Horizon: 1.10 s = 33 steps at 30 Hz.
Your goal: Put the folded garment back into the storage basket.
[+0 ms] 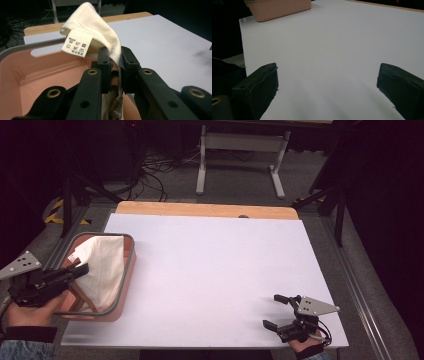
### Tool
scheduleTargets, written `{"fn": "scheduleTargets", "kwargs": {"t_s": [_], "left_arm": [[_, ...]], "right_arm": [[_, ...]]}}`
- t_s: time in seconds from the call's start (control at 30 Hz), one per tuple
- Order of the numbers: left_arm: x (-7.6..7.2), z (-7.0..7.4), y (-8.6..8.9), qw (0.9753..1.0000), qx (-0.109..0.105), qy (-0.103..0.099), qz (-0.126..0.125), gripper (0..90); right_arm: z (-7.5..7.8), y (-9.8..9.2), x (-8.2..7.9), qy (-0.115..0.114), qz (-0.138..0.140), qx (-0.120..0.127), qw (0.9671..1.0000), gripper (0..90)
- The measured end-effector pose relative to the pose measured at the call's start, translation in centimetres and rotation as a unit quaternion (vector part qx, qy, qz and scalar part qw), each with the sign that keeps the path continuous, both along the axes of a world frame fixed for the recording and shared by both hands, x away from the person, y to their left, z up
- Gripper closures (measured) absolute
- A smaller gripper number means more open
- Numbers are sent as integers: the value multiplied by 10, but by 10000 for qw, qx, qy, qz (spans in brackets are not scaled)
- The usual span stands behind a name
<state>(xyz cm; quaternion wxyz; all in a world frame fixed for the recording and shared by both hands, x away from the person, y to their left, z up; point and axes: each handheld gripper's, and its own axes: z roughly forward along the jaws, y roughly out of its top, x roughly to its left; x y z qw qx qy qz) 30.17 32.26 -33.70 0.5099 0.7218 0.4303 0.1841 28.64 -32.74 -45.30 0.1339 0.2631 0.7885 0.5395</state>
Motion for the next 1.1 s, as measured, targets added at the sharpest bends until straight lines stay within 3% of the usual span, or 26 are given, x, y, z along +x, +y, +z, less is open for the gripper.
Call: {"fn": "scheduleTargets", "kwargs": {"t_s": [0.37,0.8,1.1], "left_arm": [[7,-5,-1,9999,-4,67,84,804],[34,-18,-4,9987,257,377,244,801],[47,-26,-3,9970,317,666,250,801]], "right_arm": [[0,0,0,-1,-4,-8,10000,42],[0,-1,-1,0,-9,-13,10000,42],[0,-1,-1,-1,-16,-20,10000,43]]}}
